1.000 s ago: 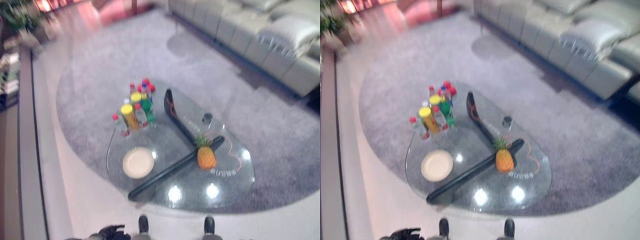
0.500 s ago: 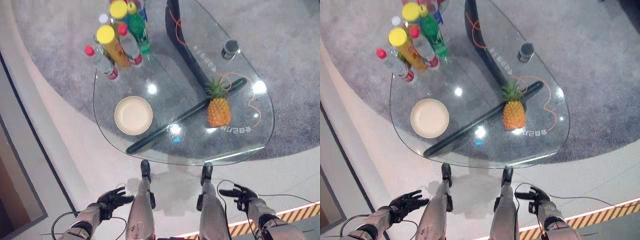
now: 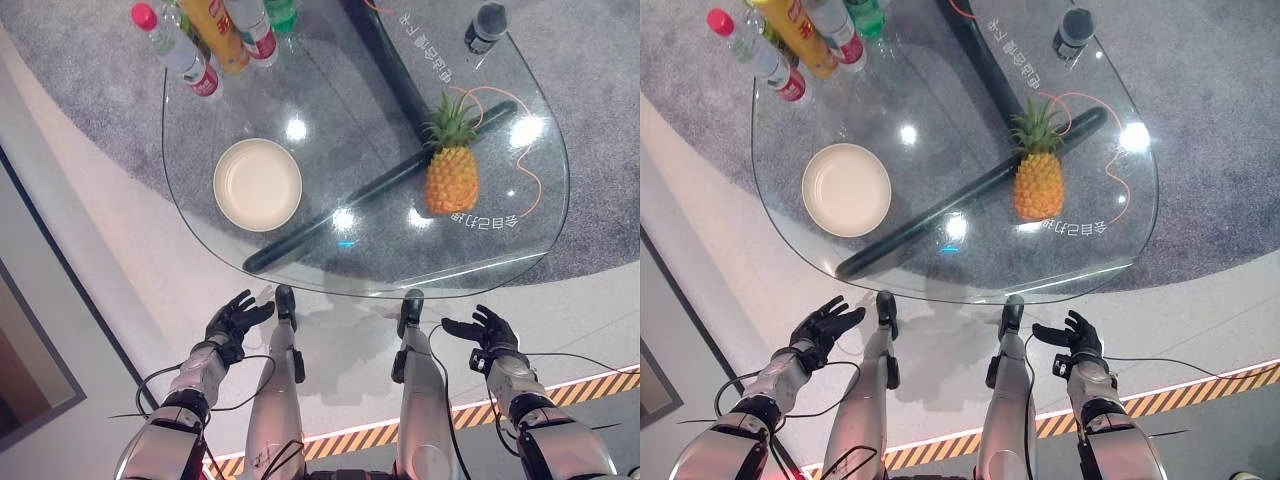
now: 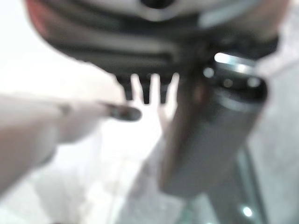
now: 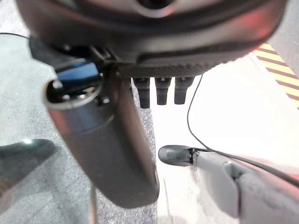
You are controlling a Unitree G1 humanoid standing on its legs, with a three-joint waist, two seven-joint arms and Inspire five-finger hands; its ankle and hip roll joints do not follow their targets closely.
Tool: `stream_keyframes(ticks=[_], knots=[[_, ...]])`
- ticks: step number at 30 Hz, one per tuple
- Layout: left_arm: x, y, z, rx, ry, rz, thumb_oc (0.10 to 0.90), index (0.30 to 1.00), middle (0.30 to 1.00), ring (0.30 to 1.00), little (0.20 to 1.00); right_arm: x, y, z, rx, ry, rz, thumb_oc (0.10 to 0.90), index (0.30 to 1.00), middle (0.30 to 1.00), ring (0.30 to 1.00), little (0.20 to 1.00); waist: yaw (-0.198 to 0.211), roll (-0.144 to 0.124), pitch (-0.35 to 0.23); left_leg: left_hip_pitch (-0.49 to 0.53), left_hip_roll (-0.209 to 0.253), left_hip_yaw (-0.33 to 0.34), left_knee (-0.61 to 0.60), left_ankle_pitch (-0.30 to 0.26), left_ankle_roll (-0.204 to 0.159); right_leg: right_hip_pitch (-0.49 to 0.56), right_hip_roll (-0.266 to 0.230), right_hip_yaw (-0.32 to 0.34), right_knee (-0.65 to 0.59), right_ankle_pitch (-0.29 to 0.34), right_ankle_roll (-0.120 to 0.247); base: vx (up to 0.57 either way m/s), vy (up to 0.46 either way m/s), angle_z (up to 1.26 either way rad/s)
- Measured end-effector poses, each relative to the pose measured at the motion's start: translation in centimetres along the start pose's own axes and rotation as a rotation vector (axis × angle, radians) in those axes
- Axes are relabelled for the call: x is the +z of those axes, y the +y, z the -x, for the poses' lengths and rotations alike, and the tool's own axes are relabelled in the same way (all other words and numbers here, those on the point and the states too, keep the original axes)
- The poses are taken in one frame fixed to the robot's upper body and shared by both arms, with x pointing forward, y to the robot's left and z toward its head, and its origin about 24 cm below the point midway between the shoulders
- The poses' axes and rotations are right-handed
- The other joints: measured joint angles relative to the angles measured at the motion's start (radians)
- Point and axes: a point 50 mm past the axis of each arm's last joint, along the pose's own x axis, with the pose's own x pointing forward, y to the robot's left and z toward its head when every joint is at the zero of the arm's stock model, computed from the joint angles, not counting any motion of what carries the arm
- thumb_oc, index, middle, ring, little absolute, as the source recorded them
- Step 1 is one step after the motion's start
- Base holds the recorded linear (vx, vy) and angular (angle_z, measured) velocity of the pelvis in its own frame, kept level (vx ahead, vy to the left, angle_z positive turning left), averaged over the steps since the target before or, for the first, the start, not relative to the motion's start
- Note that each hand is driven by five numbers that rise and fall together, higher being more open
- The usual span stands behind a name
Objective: Pick up the fruit to the plate
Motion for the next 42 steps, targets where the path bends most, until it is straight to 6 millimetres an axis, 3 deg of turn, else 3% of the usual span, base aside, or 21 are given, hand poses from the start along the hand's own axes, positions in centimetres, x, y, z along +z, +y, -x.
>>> stream_keyframes(ticks=[9, 22, 25, 31, 34, 36, 42], knots=[[0.2, 0.1, 0.0, 0.042, -0.027, 0.019, 0.8, 0.9, 0.9, 0.9, 0.9, 2.3, 0.9, -0.3, 0.015, -0.076, -0.03, 0.8, 0.9, 0.9, 0.9, 0.9, -0.004, -0.002, 0.004, -0.092, -0.01, -0.039, 0.035, 0.0, -0.003, -0.112, 0.007, 0.029, 0.06, -0.001, -0.01, -0.02, -0.005, -0.03], [1.3, -0.5, -0.3, 0.022, -0.059, 0.016, 0.8, 0.9, 0.9, 0.9, 0.9, 5.7, 1.6, -0.6, -0.018, -0.167, -0.061, 0.8, 0.9, 0.9, 0.9, 0.9, 0.003, -0.006, 0.008, -0.113, -0.014, -0.05, 0.03, 0.002, -0.006, -0.129, 0.005, 0.023, 0.06, -0.006, -0.006, 0.0, -0.005, 0.01], [1.4, -0.5, -0.3, 0.015, -0.061, 0.012, 0.8, 0.9, 0.9, 0.9, 0.9, 6.3, -0.5, -0.8, -0.123, -0.164, -0.094, 0.8, 0.9, 0.9, 0.9, 0.9, 0.011, -0.006, 0.008, -0.113, -0.014, -0.052, 0.03, 0.002, -0.006, -0.129, 0.004, 0.02, 0.064, -0.012, -0.008, 0.0, 0.0, 0.0], [1.8, 0.2, -0.2, 0.015, -0.067, -0.022, 0.8, 0.9, 0.9, 0.9, 0.9, 7.7, -8.0, -0.4, -0.491, -0.154, -0.347, 0.8, 0.9, 0.9, 0.9, 0.9, 0.02, -0.009, 0.009, -0.118, -0.014, -0.059, 0.032, 0.001, -0.006, -0.128, 0.004, 0.013, 0.065, -0.013, -0.007, 0.01, -0.006, 0.01], [2.0, 0.5, -0.2, 0.02, -0.07, -0.033, 0.8, 0.9, 0.9, 0.9, 0.9, 9.0, -10.3, 0.0, -0.582, -0.194, -0.439, 0.8, 0.9, 0.9, 0.9, 0.9, 0.017, -0.015, 0.013, -0.12, -0.013, -0.061, 0.032, 0.001, -0.006, -0.124, 0.005, 0.007, 0.056, -0.01, -0.009, 0.0, 0.0, 0.0], [2.0, 0.4, -0.2, 0.02, -0.072, -0.018, 0.8, 0.9, 0.9, 0.9, 0.9, 10.1, -10.9, 0.3, -0.606, -0.246, -0.521, 0.8, 0.9, 0.9, 0.9, 0.9, 0.012, -0.021, 0.016, -0.12, -0.012, -0.062, 0.032, 0.001, -0.006, -0.121, 0.006, 0.006, 0.051, -0.001, -0.01, 0.0, 0.0, 0.0], [2.8, -0.5, -0.2, -0.012, -0.107, -0.02, 0.8, 0.9, 0.9, 0.9, 0.9, 16.3, -9.4, 2.1, -0.596, -0.519, -0.687, 0.8, 0.9, 0.9, 0.9, 0.9, -0.002, -0.026, 0.019, -0.127, -0.012, -0.063, 0.032, 0.001, -0.006, -0.12, 0.007, 0.003, 0.036, 0.007, -0.009, 0.0, 0.019, 0.0]])
